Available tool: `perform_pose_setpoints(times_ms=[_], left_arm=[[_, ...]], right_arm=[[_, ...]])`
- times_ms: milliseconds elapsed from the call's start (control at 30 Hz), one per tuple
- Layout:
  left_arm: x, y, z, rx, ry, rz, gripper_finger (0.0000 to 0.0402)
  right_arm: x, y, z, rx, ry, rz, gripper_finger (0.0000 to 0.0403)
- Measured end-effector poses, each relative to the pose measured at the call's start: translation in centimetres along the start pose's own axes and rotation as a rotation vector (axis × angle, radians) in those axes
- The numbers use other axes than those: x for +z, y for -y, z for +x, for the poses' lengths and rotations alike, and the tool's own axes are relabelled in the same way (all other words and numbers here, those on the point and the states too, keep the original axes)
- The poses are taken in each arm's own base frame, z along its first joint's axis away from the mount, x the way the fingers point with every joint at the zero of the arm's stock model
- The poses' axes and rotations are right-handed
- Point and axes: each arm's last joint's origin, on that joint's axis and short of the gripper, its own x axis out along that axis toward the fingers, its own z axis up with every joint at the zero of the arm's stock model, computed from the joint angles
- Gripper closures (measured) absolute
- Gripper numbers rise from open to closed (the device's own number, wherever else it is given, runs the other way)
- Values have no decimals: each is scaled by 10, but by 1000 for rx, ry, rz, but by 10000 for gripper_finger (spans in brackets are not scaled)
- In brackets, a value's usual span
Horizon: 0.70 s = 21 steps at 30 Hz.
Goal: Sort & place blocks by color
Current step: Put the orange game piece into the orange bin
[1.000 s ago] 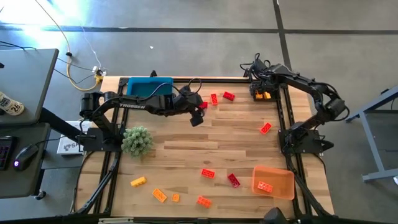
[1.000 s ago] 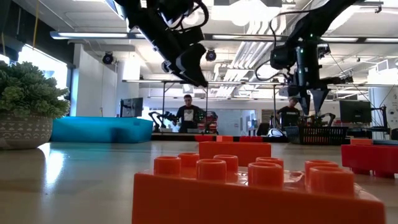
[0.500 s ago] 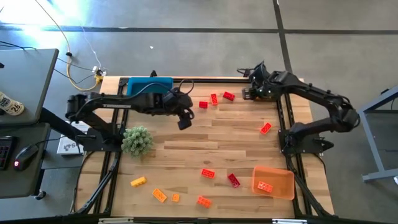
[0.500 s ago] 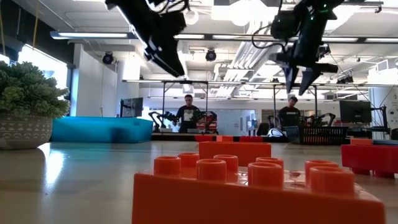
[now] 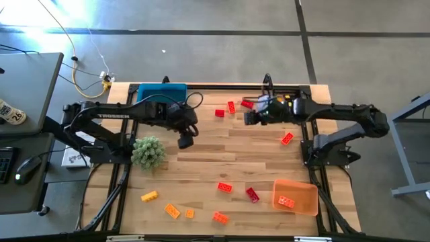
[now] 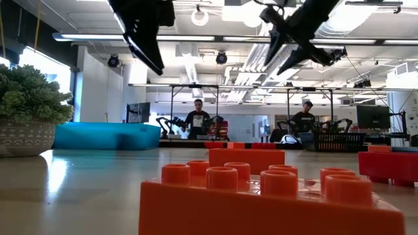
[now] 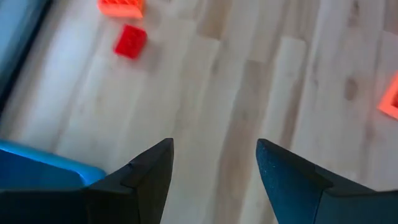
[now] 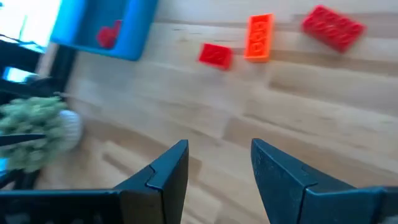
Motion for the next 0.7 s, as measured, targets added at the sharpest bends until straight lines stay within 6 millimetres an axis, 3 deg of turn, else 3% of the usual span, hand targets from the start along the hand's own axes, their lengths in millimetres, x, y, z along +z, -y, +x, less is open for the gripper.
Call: perform_pose_setpoints(times_ms=[367, 700], left_arm=[[-10, 26, -4, -82, -62, 120, 184], [-17, 56, -10, -204, -67, 243, 184]], right_arm=[[-45, -23, -14, 77, -15, 25, 242], [-60, -27, -20, 92, -25, -6, 242]])
